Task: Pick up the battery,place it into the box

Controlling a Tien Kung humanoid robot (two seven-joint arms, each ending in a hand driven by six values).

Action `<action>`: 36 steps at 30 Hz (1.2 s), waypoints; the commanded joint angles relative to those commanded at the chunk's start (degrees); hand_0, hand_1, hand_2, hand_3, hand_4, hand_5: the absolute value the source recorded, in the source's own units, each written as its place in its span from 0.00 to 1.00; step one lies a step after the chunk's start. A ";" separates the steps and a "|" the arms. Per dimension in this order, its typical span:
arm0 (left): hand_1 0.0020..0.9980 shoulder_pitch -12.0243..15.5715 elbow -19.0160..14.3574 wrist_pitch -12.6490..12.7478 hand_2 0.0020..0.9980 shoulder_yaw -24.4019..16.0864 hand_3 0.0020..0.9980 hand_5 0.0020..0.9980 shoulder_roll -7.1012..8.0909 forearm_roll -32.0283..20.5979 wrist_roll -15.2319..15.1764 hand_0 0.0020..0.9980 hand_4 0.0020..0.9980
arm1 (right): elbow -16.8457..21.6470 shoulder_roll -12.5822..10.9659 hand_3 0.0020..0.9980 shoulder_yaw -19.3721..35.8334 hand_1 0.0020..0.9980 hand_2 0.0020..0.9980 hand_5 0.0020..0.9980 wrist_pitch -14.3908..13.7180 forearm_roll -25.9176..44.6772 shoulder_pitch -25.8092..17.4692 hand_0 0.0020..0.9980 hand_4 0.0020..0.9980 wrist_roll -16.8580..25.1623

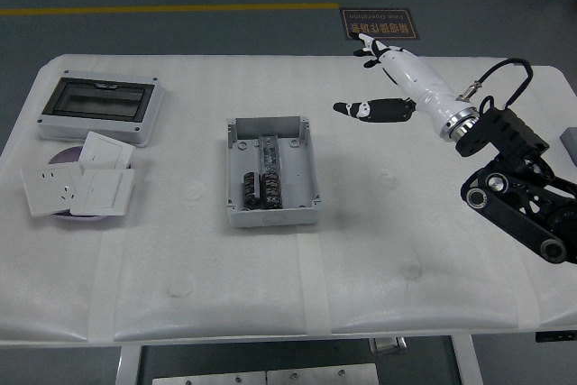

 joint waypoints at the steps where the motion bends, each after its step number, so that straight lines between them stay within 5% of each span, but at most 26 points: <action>1: 0.67 0.04 0.00 -0.06 0.41 -0.16 0.55 0.26 0.08 0.11 0.06 0.69 0.52 | 0.01 -1.19 1.00 0.04 0.74 0.83 0.55 0.03 0.59 -0.37 0.96 0.95 0.17; 5: 0.67 0.29 0.00 -0.37 0.41 -0.61 0.55 0.26 0.17 0.27 0.36 0.69 0.52 | -0.14 -4.74 1.00 2.14 0.74 0.83 0.55 0.05 3.77 -3.28 0.96 0.95 1.32; 9: 0.67 0.61 0.00 -0.78 0.43 -0.74 0.56 0.26 -0.07 0.42 0.75 0.69 0.51 | -0.36 -5.17 1.00 6.66 0.74 0.83 0.54 0.61 6.52 -6.70 0.95 0.95 2.42; 25: 0.67 0.94 0.00 -1.22 0.45 0.87 0.56 0.23 -0.75 -1.08 0.78 0.69 0.54 | -1.04 3.67 1.00 26.53 0.76 0.85 0.55 1.46 12.39 -15.03 0.93 0.93 4.74; 36: 0.67 1.64 0.00 -1.47 0.46 -0.37 0.55 0.23 -0.98 -0.13 1.33 0.70 0.57 | -1.29 5.29 1.00 26.58 0.76 0.84 0.53 0.20 19.06 -17.51 0.91 0.93 8.14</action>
